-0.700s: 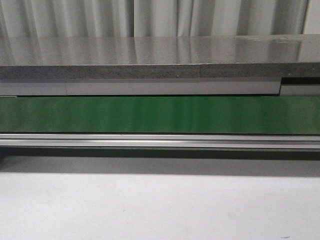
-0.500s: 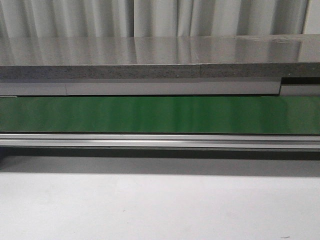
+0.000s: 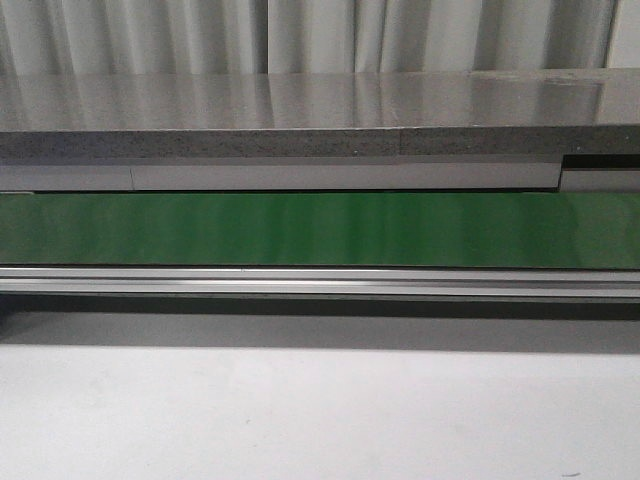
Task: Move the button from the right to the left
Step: 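Move the right gripper over the green tray toward the yellow button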
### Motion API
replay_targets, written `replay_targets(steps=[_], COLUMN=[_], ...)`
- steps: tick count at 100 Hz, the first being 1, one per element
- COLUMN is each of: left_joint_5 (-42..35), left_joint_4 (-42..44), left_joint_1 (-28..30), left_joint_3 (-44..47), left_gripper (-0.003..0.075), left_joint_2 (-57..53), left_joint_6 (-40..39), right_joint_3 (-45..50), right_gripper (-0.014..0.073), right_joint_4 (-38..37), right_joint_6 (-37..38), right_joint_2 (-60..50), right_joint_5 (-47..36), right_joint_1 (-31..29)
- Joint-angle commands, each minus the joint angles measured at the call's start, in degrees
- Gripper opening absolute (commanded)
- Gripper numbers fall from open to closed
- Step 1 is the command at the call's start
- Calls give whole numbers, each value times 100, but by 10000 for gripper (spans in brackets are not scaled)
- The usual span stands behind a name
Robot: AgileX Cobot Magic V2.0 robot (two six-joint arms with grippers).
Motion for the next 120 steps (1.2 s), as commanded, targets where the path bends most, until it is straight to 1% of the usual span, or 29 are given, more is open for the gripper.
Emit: replay_targets(steps=[1, 13, 23, 34, 41, 59, 77, 98, 108, 120], left_joint_5=[-451, -451, -451, -451, -451, -451, -451, -451, -451, -451], left_joint_4=[-21, -21, -21, -21, -21, -21, -21, -21, -21, -21], left_joint_1=[-1, -1, -1, -1, -1, -1, -1, -1, -1, -1], left_joint_3=[258, 258, 258, 258, 258, 258, 258, 258, 258, 258], left_gripper=[-20, -20, -20, -20, -20, -20, -20, -20, -20, -20], left_joint_2=[-179, -179, -179, -179, -179, -179, -179, -179, -179, -179], left_joint_6=[-57, -57, -57, -57, -57, -57, -57, -57, -57, -57], right_joint_3=[-638, -1232, -1652, -2034, -2194, -2647, -3141, -3601, -3850, -4118], right_gripper=[-67, -67, -67, -67, -67, -66, -66, -66, -66, -50], right_joint_4=[-95, -175, -202, -317, -450, -477, -752, -864, -829, -806], right_joint_6=[-4, -4, -4, -10, -10, 37, 735, 744, 744, 670], right_joint_2=[-10, 192, 488, 981, 1362, 2423, 3275, 4119, 4478, 4830], right_joint_5=[115, 844, 1273, 1868, 2092, 2264, 2356, 2695, 2925, 3181], right_joint_1=[12, 12, 7, 7, 7, 7, 2, -11, -221, -727])
